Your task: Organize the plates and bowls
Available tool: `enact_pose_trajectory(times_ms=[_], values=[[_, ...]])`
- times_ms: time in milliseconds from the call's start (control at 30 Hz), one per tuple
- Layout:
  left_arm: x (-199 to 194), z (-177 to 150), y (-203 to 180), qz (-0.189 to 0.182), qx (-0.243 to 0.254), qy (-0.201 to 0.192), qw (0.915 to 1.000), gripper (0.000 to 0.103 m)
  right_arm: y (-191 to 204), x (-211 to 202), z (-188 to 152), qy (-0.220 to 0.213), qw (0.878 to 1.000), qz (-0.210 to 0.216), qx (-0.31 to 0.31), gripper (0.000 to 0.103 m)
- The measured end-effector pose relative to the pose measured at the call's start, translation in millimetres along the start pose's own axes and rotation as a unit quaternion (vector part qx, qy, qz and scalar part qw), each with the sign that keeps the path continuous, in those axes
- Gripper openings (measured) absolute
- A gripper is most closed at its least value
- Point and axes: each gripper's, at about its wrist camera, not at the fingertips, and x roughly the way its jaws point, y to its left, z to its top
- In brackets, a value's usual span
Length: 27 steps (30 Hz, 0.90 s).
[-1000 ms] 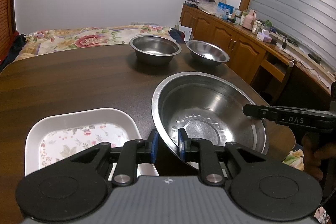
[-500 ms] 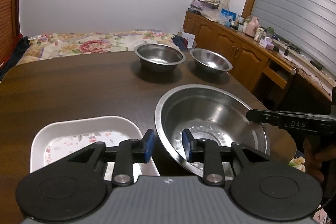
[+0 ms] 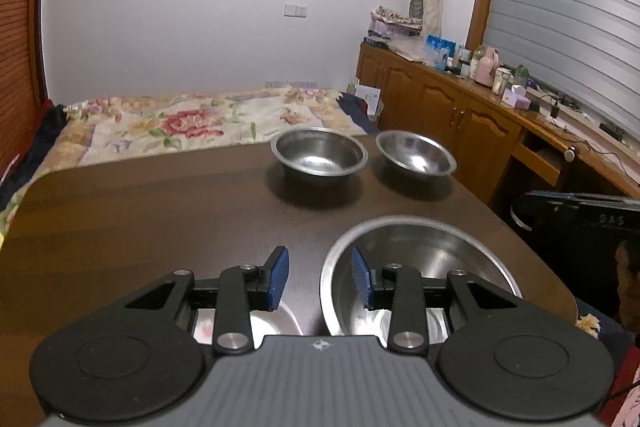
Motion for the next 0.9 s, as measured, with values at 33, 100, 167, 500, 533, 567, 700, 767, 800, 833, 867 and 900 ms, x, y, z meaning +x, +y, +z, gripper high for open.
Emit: enact_pose_trajectory(times_ms=[33,100,167,500,533,567,700,767,800,833,867,900], values=[[2,3,1,0.000,0.003,-0.001,1.0000,0.038,0,0,4,-0.003,1.000,-0.001,-0.005,0.029],[9,11,2,0.004,0.010,-0.004,0.9999,0.038,1,2,12,-0.010,1.000,-0.002,-0.018,0.029],[15,16,4,0.013,0.019,-0.005,0.9997,0.038,3,7,21,-0.014,0.999,-0.004,-0.029,0.029],[46,49,20,0.021,0.016,0.000,0.9997,0.037,7,34,58,-0.023,0.999,0.007,-0.031,0.029],[48,51,24,0.015,0.003,0.001,0.9999,0.037,7,36,59,-0.024,0.999,0.007,-0.030,0.029],[51,54,26,0.012,-0.003,0.002,0.9999,0.037,7,40,60,-0.024,0.999,0.006,-0.031,0.029],[63,65,34,0.025,-0.011,0.000,0.9996,0.037,2,59,64,-0.018,1.000,0.002,-0.024,0.029],[69,70,37,0.026,-0.014,0.002,0.9996,0.037,0,69,67,-0.010,1.000,-0.006,-0.021,0.029],[73,72,38,0.025,-0.016,0.003,0.9995,0.037,-2,74,69,-0.006,1.000,-0.008,-0.018,0.029],[76,73,40,0.024,-0.018,0.003,0.9995,0.036,-4,78,72,-0.001,1.000,-0.007,-0.013,0.029],[78,75,41,0.022,-0.020,0.002,0.9995,0.036,-5,82,74,0.005,1.000,-0.004,-0.006,0.029],[81,76,42,0.020,-0.021,0.000,0.9996,0.036,-7,87,76,0.011,1.000,0.001,-0.001,0.029]])
